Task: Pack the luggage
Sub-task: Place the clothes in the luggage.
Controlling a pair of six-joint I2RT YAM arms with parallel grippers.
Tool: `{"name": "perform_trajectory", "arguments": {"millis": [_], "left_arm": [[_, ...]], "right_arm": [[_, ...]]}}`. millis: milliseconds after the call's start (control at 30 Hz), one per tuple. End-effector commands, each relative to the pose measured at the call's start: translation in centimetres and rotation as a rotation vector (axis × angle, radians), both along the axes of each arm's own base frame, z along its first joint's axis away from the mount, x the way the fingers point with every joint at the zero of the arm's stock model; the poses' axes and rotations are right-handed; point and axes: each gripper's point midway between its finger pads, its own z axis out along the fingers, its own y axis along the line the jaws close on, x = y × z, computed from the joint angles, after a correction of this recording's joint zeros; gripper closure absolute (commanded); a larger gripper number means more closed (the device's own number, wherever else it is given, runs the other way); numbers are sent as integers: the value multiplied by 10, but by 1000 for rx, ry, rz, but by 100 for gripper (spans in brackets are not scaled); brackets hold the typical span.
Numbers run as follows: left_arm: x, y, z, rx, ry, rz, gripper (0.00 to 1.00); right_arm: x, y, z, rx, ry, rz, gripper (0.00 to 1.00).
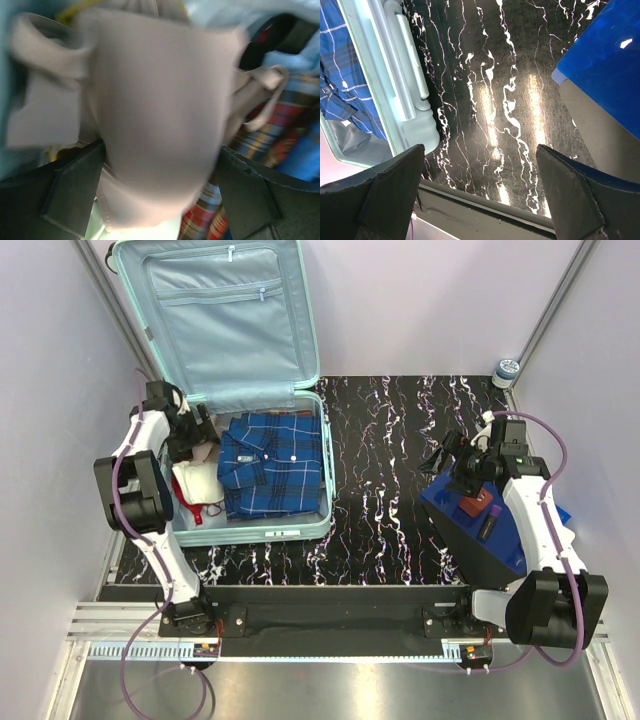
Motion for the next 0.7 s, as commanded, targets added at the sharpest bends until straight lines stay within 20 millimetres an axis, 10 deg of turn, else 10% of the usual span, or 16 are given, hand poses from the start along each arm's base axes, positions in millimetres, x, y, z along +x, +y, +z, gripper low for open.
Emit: {"name": "perform_trajectory", "arguments": {"millis": [0,667], "left_arm": [[-1,-17,-14,-35,-5,-3,9],[-4,-21,139,21,-330,-27,1]], "right_arm": [[6,5,7,10,-41,35,0],[55,25,71,9,-185,87,0]]}}
